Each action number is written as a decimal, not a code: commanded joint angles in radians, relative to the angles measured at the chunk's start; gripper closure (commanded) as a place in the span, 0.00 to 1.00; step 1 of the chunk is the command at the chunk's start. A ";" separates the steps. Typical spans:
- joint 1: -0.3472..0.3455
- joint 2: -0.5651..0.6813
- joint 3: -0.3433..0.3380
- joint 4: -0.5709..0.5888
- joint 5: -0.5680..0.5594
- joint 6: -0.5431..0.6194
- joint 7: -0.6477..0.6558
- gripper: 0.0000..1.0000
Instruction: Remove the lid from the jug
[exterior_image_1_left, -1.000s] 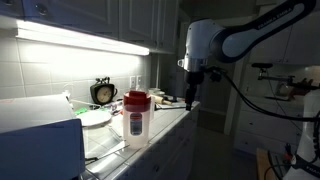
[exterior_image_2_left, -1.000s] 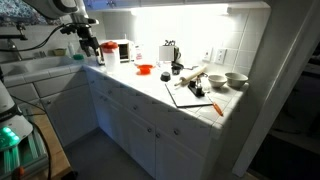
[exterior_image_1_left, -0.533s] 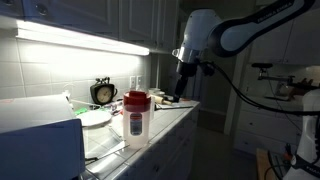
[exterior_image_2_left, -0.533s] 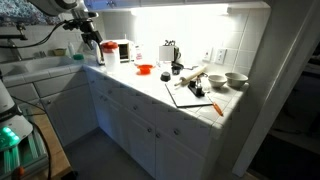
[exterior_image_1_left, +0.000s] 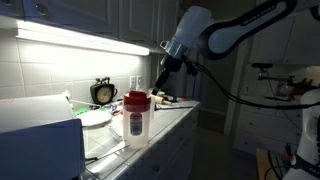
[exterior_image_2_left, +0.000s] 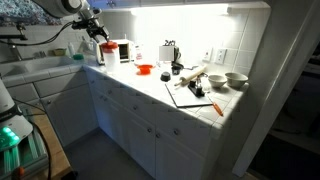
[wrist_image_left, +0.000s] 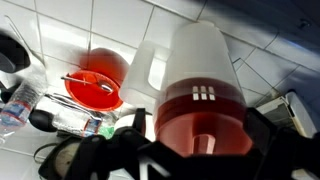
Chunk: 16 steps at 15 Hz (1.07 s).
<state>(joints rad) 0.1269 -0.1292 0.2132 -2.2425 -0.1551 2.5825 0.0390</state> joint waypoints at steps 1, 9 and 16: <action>0.027 0.077 -0.019 0.048 0.058 0.105 -0.069 0.00; 0.041 0.151 -0.014 0.083 0.102 0.230 -0.094 0.32; 0.039 0.182 -0.023 0.091 0.067 0.277 -0.069 0.22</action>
<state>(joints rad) 0.1589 0.0243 0.2014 -2.1802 -0.0630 2.8405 -0.0461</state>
